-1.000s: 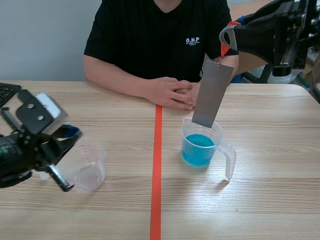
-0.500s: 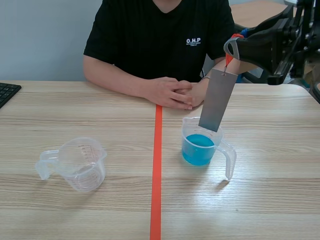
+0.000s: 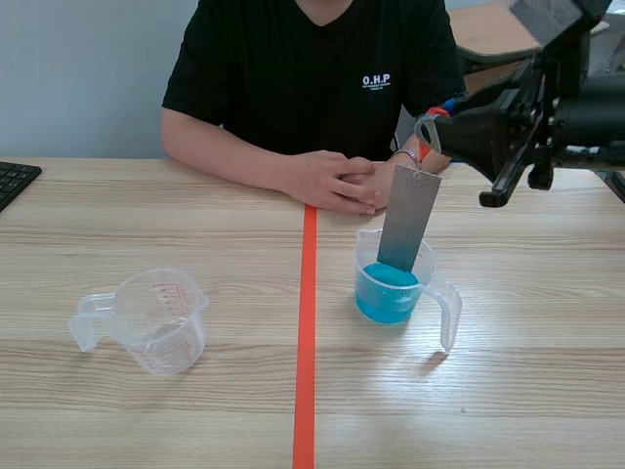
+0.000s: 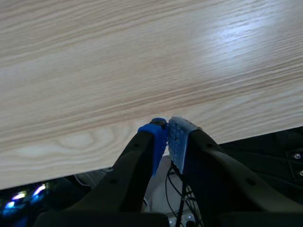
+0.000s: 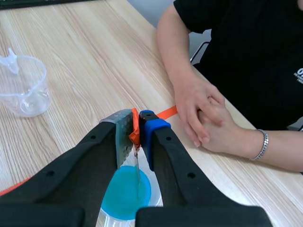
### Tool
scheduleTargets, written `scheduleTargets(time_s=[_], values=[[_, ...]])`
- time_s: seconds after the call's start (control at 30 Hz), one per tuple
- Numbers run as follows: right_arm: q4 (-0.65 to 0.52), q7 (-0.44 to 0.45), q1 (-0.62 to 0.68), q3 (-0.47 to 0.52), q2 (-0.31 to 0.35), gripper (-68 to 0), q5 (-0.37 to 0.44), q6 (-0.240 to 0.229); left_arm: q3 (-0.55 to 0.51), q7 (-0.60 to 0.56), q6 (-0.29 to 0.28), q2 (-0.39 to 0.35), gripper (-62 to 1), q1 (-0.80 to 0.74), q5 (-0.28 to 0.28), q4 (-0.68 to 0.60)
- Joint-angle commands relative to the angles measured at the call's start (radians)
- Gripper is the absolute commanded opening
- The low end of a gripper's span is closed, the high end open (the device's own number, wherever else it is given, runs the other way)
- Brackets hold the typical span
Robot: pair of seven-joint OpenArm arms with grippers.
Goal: Do the redox reaction experiment.
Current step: 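Lower the plate into the blue solution, then hold the plate still in the solution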
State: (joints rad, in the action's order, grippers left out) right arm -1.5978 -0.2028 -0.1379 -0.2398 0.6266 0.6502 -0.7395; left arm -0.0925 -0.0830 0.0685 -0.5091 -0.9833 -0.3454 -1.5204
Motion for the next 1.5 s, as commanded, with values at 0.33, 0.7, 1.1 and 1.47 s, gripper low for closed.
scheduleTargets(time_s=[0.33, 0.7, 1.1, 1.47], values=[[0.088, 0.133, -0.018, -0.062, -0.063, -65.8, -0.158, -0.006, 0.001, -0.008, -0.003, 0.043, -55.8, 0.000, -0.003, -0.006], [0.138, 0.162, -0.018, -0.077, -0.089, -65.8, -0.240, -0.006, 0.001, -0.003, -0.003, 0.043, -55.8, 0.000, -0.003, -0.003], [0.138, 0.161, -0.018, -0.077, -0.089, -65.8, -0.247, -0.006, 0.001, -0.003, -0.003, 0.043, -55.8, 0.000, -0.003, -0.003], [0.138, 0.161, -0.018, -0.077, -0.089, -65.8, -0.247, -0.006, 0.001, -0.003, -0.003, 0.043, -55.8, 0.000, -0.003, -0.003]])
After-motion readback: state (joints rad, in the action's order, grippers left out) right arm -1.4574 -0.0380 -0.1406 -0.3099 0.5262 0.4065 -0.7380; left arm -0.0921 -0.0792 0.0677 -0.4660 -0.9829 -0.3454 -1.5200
